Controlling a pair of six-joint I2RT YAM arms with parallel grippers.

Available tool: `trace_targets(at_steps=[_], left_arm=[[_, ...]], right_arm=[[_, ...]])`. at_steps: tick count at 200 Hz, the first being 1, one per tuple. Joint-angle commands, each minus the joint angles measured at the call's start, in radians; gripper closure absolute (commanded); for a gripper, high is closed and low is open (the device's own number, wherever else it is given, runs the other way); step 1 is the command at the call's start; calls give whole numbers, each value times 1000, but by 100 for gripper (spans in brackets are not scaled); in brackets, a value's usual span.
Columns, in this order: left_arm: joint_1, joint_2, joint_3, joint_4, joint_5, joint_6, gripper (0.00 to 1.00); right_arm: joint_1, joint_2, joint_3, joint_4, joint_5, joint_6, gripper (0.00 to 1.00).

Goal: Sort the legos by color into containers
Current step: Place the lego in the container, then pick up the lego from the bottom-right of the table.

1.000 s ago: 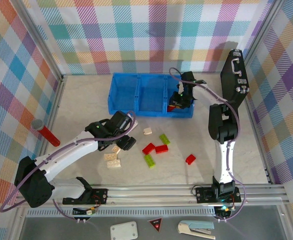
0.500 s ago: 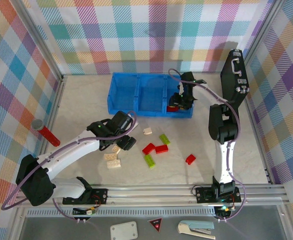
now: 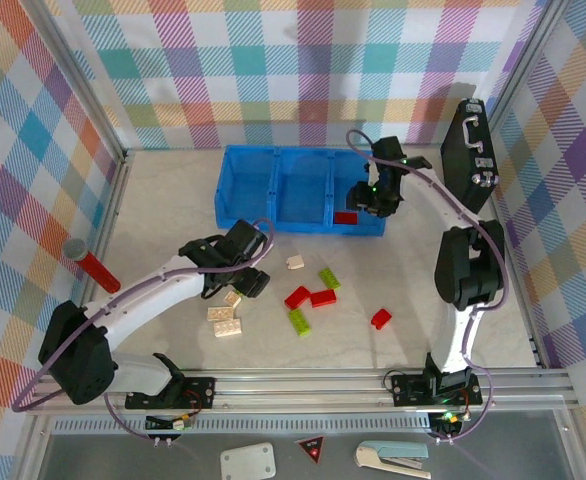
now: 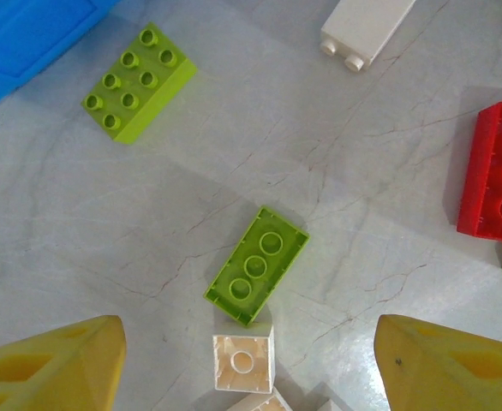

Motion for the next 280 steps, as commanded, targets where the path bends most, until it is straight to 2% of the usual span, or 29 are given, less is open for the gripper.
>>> trace_targets(at_steps=[1,62,143,182,235,280], left_arm=[[30,34,35,-41,31,-29,24],[102,144,77,-91,120,-48,28],[111,163,87,-105,143,-25,30],[111,161,88,-107,131,-16,30],[111,163,85,-105,126,-15,29],[111,174,89,-110,127,-15,29]], right_arm=[[28,-77,-59,-40,-10,9,44],[110,-263,-279,-73,25,63,42],[188,-541,-605,-154,144,208,37],[194,-687,-765,-98,134,397,33],[197,-736,-840,-147,180,768,30],[197,-686,-889,-65,117,835,30]])
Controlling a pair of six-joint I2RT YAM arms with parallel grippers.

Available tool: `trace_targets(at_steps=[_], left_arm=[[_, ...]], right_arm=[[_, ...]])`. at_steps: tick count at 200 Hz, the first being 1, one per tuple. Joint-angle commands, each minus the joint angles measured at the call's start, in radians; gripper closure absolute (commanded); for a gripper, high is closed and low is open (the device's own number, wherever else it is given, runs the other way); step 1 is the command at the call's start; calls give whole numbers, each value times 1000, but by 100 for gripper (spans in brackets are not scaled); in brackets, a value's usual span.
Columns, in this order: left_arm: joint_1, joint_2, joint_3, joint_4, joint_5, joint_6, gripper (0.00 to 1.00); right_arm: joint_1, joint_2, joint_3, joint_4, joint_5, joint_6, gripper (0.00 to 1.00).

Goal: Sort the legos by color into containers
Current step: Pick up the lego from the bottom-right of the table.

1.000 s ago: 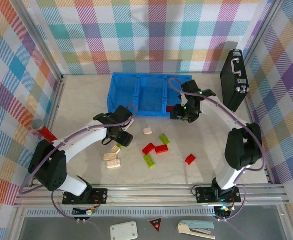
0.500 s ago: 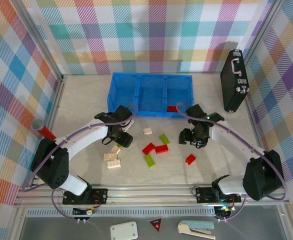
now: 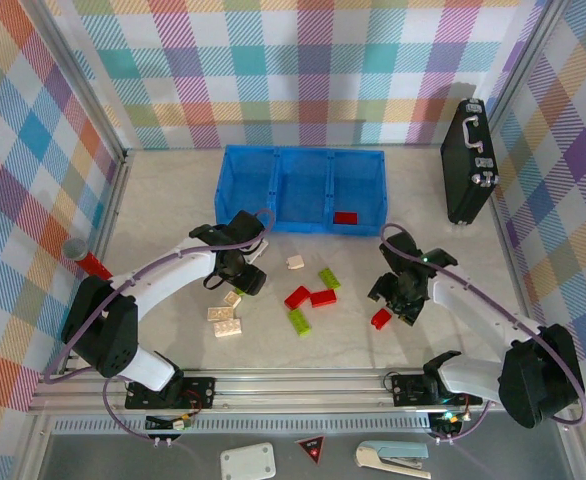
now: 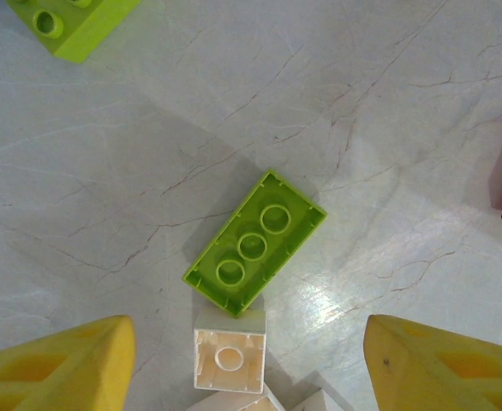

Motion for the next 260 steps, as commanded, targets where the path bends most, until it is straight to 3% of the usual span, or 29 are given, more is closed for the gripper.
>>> trace_targets(at_steps=[1,56,95,177,260], left_arm=[[9,9,28,-30,5,14,30],[9,12,29,-32,-16,14,29],[9,13,28,-32,-22,14,29],[9,11,28,-27,-22,9,30],[9,-3,22,-22,-26,9,30]], right_arm=[[5,37,-26,35,-40,92,30],[5,154,-68,101,-96,98,41],[5,143,-86,107,-75,100,57],[5,103,-33,62,-46,52,63],[-6,191,206,99,-34,-338,60]])
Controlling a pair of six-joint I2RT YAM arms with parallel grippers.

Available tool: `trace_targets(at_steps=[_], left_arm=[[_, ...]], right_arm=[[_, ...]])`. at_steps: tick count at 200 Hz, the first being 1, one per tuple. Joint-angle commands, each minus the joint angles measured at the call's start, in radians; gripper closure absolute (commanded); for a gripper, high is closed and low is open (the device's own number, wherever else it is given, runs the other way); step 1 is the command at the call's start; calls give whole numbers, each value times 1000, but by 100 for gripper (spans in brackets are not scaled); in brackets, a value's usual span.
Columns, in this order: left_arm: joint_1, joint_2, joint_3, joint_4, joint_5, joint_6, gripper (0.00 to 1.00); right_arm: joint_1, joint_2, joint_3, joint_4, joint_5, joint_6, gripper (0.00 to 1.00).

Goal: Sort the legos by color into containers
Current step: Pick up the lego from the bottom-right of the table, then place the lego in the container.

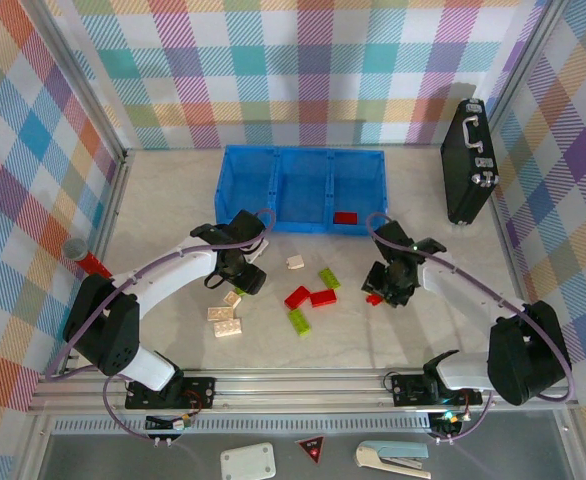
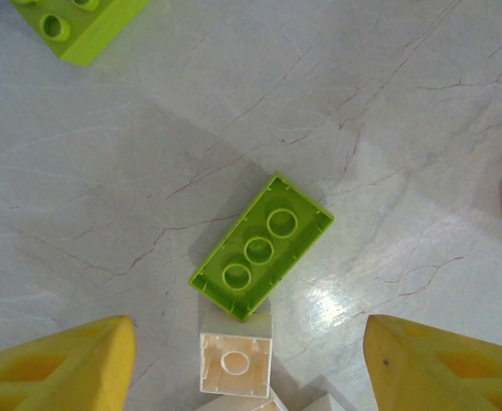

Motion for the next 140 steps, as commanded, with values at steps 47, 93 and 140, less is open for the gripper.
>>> trace_targets(at_steps=[47,93,140], left_arm=[[9,-14,18,-22,-17,6,30],[9,-16,16,-20,-25,6,30],[9,-21,18,-21,-67,0,30]], right_arm=[[-31,232,336,-54,32,-354,60],[-72,432,633,-137,87,-464,60],[-111,666,935,-245,130,-547,59]])
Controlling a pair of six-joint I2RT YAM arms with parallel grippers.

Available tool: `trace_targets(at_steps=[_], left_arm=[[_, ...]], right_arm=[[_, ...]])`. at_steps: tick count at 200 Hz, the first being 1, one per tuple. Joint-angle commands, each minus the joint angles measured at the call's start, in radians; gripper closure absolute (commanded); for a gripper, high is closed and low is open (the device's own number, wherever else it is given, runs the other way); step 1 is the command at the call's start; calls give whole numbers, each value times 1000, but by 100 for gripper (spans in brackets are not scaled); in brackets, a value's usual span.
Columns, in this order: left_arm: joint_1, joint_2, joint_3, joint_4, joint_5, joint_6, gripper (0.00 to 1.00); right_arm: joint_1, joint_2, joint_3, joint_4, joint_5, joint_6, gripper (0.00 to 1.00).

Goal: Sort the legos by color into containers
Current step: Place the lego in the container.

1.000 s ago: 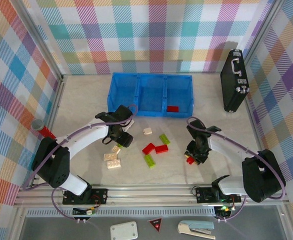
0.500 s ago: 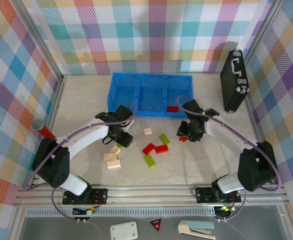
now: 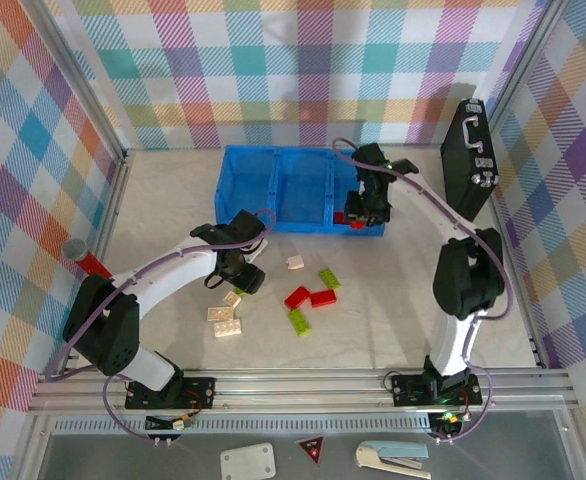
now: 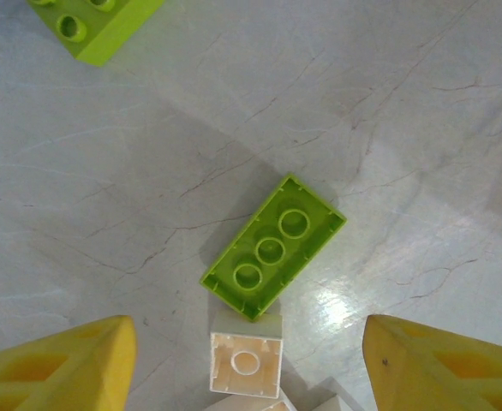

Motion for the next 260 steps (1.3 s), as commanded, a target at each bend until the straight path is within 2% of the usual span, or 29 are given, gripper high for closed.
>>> trace_targets(at_steps=[1,52,103,168,260], left_arm=[[9,-21,18,-21,-38,0,30],[9,-30,15,-19,-32,2,30],[9,-37,13,-17,-24,4,30],[9,-41,13,-19,-20,4,30],[9,-37,18,-19,-4,4,30]], right_arm=[[-20,97,133,-104,41,-80,59],[-52,325,412,-211,99,-141,60],[-64,414,485,-231,113,-145,63],[-61,343,421,-214,54,-131,63],[-12,74,189,-201,20,-134,60]])
